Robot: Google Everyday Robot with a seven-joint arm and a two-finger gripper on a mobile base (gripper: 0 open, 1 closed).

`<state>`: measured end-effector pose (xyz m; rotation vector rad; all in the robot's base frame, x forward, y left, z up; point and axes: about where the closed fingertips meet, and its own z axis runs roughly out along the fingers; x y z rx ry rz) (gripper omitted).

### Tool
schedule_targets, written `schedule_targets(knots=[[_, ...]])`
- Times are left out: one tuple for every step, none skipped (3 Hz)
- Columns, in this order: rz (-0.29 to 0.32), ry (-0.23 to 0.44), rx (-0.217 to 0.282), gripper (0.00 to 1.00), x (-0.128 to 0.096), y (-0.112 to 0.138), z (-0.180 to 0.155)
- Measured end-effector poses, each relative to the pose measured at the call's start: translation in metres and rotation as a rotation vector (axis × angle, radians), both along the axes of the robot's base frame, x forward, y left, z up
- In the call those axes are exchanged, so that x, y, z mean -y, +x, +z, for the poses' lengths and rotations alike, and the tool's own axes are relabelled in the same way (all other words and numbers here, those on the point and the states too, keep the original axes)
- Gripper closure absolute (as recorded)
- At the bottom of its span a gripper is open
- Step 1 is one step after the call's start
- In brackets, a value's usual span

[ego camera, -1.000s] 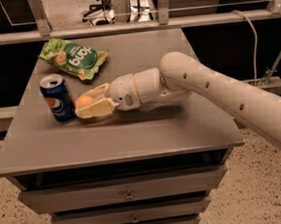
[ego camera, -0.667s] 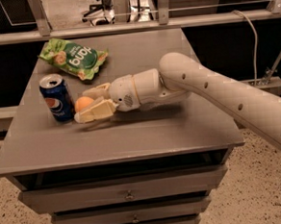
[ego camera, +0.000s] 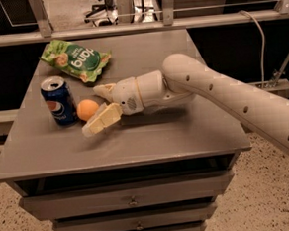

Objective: Move orange near pepsi can

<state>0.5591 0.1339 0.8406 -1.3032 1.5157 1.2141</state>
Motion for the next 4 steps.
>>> schedule_targets(knots=[[-0.035, -0.015, 0.035, 0.00, 0.017, 0.010, 0.007], [-0.088, -0.042, 0.086, 0.00, 0.042, 0.025, 0.017], [-0.172, -0.098, 0.162, 0.00, 0.079, 0.048, 0.028], [-0.172, -0.098, 0.162, 0.00, 0.079, 0.048, 0.028]])
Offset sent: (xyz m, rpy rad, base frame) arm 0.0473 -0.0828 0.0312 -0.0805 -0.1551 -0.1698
